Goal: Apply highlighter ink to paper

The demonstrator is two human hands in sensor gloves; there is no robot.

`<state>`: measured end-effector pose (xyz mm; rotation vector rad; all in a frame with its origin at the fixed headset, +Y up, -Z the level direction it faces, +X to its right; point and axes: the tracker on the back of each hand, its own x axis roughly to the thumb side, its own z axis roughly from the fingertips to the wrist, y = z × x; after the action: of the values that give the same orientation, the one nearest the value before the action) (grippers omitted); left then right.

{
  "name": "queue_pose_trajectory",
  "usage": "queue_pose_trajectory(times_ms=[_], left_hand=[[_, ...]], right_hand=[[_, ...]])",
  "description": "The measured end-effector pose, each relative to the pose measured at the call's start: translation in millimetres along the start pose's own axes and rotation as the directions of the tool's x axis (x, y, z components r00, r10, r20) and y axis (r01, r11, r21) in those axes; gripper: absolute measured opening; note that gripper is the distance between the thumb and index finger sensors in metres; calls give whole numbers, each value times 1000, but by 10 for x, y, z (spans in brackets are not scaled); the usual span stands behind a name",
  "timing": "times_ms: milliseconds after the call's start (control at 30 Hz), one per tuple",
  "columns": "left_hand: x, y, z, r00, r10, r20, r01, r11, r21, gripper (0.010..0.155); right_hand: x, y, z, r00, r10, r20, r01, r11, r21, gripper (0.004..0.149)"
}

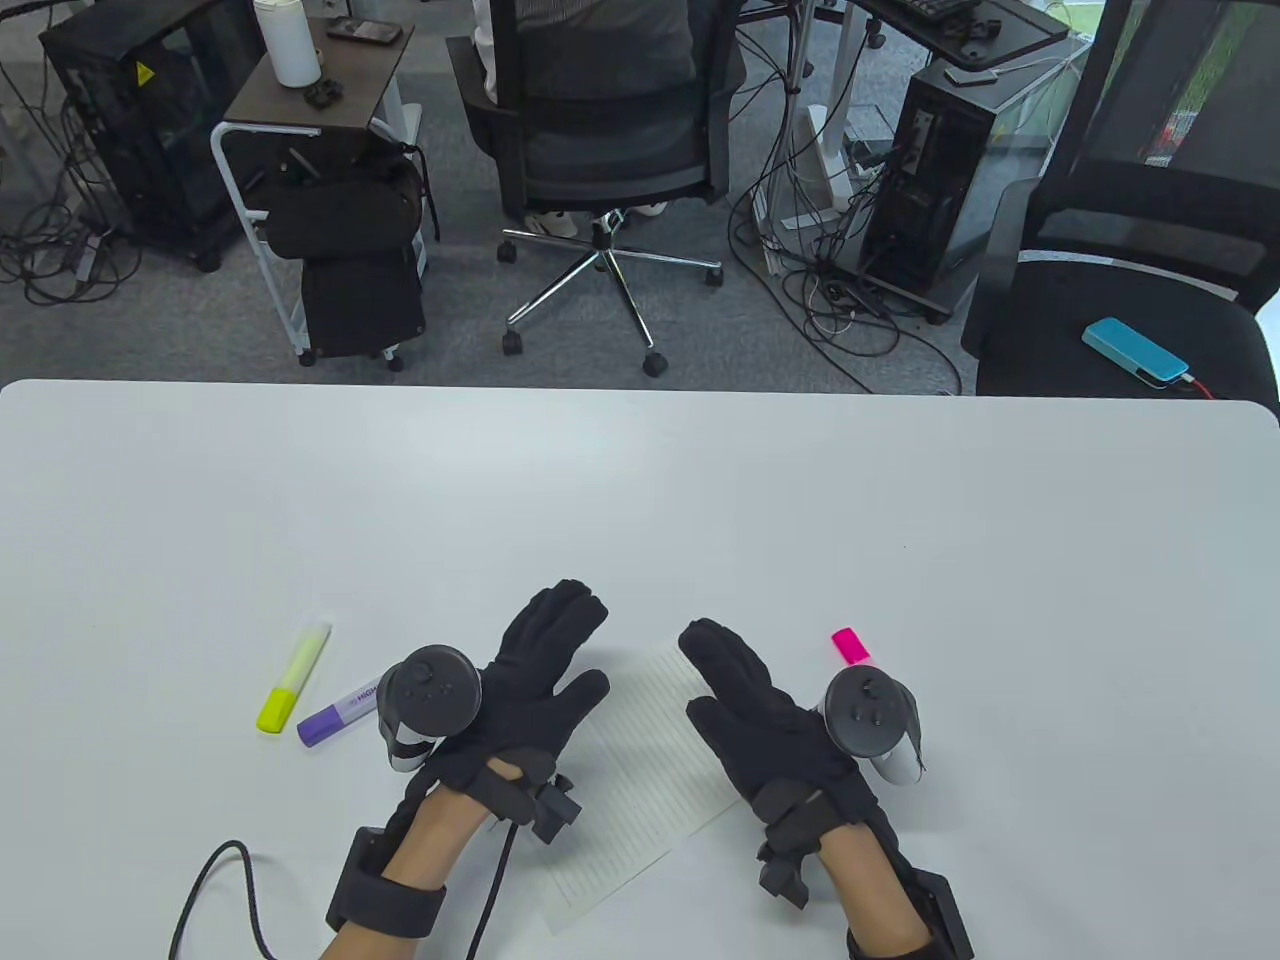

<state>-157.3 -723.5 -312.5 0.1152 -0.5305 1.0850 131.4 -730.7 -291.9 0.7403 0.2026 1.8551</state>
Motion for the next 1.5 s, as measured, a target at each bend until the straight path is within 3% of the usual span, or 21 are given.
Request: queue_pose_trajectory(times_ms=[467, 600, 700, 767, 833, 1000, 1167, 1367, 1467, 1500], left_hand=[[15, 7, 7, 999, -41, -3, 41, 999, -4, 75], [-10, 5, -4, 984, -163, -74, 160, 986, -40, 67], [-51, -41, -13, 867, -460, -190, 423, 883, -204, 60], [-112, -107, -9, 737, -631, -241, 542, 766, -346, 61], [-188, -181, 2, 641, -714, -283, 575, 690, -439, 64], [-337, -324, -3, 519, -797, -309, 585, 595, -551, 67], [-314, -360, -59, 469, -830, -301, 647, 555, -522, 58], [-273, -390, -86, 457, -837, -302, 685, 547, -480, 44], [-300, -348, -65, 468, -813, -348, 682, 582, -443, 43], [-295, -314, -65, 491, -785, -379, 661, 619, -425, 43]], right_hand=[[35, -65, 35, 1000, 1, 21, 0, 1000, -24, 67], [20, -64, 35, 1000, 1, 12, -1, 1000, -22, 67], [22, -65, 35, 1000, 12, 6, -12, 1000, -20, 67], [15, -63, 34, 1000, 13, 5, -13, 1000, -18, 67], [10, -63, 32, 1000, 17, 0, -17, 1000, -14, 67], [8, -71, 33, 1000, 23, -12, -24, 1000, -14, 67], [1, -84, 36, 1000, 23, -20, -24, 1000, -17, 67], [-5, -90, 35, 999, 21, -30, -21, 1000, -18, 67], [5, -106, 40, 999, 18, -27, -19, 999, -26, 67], [12, -116, 43, 1000, 17, -26, -18, 999, -28, 67]])
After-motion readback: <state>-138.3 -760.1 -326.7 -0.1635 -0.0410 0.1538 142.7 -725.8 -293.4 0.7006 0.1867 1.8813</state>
